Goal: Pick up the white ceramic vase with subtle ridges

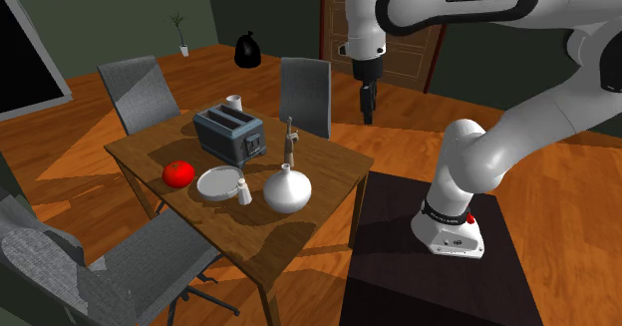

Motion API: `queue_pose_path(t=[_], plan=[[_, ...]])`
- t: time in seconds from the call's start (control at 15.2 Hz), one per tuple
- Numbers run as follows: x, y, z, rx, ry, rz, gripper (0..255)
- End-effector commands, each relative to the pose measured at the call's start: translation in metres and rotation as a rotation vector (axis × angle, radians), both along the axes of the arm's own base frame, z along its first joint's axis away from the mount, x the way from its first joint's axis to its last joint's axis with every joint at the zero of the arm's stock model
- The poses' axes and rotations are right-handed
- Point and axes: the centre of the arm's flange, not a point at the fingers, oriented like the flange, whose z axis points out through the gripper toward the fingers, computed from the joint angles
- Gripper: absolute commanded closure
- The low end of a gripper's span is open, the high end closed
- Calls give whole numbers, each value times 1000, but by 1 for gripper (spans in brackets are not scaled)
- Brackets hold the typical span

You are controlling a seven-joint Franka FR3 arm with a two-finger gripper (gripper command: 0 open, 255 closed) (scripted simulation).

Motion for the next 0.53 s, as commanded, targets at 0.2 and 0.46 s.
queue_pose_path(t=[0.2, 0.46], plan=[[29, 5, -25, -3, -10, -11, 0], [67, 11, -57, -6, -24, -25, 0]])
